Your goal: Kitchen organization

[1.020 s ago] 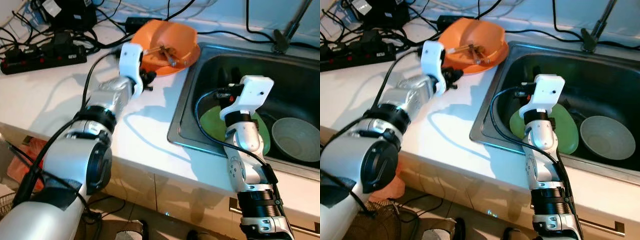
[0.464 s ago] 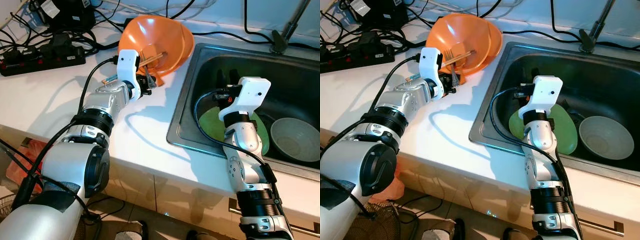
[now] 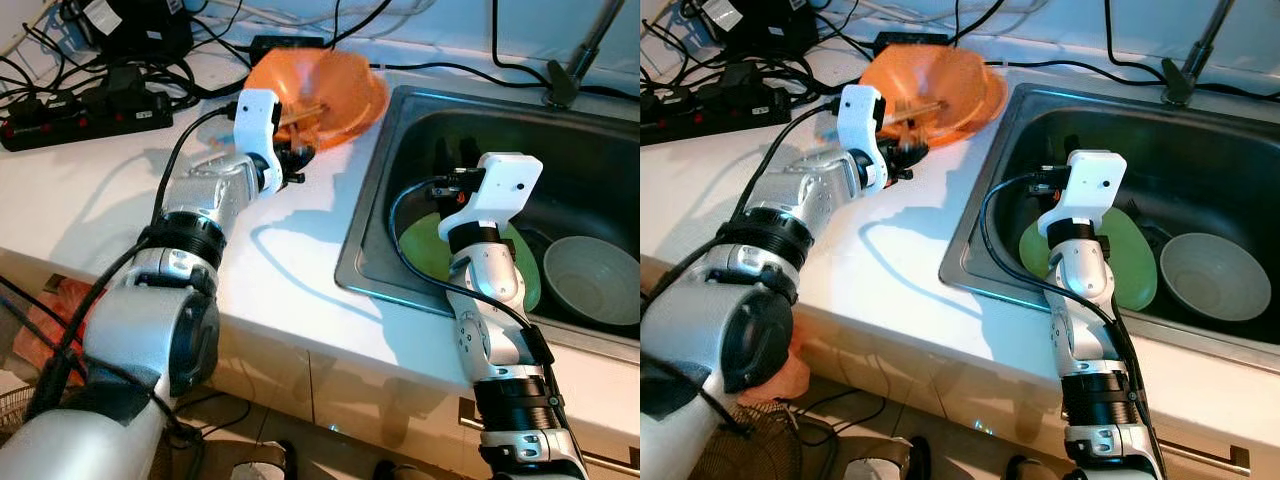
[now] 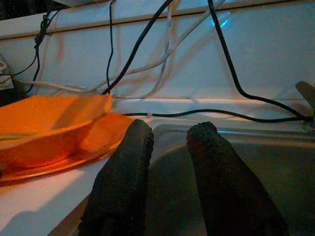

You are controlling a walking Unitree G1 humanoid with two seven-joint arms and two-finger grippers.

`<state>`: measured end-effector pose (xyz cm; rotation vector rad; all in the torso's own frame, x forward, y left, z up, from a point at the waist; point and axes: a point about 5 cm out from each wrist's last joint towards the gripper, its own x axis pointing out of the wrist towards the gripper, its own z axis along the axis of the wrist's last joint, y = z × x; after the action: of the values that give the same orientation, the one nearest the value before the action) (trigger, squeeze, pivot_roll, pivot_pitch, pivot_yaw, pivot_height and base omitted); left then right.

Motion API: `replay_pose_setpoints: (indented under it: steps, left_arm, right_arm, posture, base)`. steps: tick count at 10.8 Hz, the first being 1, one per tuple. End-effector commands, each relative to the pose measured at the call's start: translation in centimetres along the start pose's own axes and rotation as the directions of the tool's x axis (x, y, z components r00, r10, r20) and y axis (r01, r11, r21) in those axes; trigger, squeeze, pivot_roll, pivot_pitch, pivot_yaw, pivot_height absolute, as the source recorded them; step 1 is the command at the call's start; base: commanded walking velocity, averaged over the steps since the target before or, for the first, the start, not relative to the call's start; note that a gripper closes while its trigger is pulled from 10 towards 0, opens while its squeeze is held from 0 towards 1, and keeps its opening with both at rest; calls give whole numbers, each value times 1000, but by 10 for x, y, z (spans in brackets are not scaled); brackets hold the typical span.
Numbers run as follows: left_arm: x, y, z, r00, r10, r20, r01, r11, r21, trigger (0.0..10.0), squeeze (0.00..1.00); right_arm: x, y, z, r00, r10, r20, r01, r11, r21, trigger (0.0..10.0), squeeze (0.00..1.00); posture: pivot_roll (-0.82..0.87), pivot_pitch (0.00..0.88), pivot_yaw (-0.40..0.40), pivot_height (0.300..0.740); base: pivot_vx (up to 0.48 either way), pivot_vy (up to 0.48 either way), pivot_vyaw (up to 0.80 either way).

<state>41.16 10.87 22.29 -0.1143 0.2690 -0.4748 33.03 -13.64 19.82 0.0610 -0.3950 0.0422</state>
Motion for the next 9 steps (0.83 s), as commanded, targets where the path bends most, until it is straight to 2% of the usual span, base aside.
replay_pose_setpoints:
  steps: [1,2,4,5,8,9]
  left_arm:
    - [-1,1,-33,991,-9,-136,4,999,-35,10000,0]
    - [-6,-2,-39,988,-23,-153,18,999,-32,10000,0]
    - [-26,-11,-46,986,-46,-163,42,999,-30,10000,0]
    - [-31,-12,-46,986,-40,-162,36,999,-25,10000,0]
    - [-46,-15,-19,997,33,-63,-30,998,50,10000,0]
    - [-54,-18,-7,996,83,35,-87,987,132,10000,0]
  right_arm:
    - [-4,0,-9,999,0,-32,0,1000,9,10000,0]
    - [-4,0,-9,999,1,-33,-1,1000,11,10000,0]
    - [-3,2,-10,999,8,-35,-8,1000,18,10000,0]
    - [-2,3,-11,999,14,-36,-13,1000,22,10000,0]
    - [-1,2,-10,999,15,-32,-14,1000,20,10000,0]
    - [-1,0,-10,999,12,-31,-11,1000,18,10000,0]
  posture:
    - [182,130,75,740]
    - [185,131,76,740]
    - [209,126,67,740]
    - [212,125,64,740]
    - [208,132,59,740]
    - [209,138,53,740]
  base:
    - [0,0,0]
    - [0,0,0]
    - [0,0,0]
    - [0,0,0]
    - [0,0,0]
    - [0,0,0]
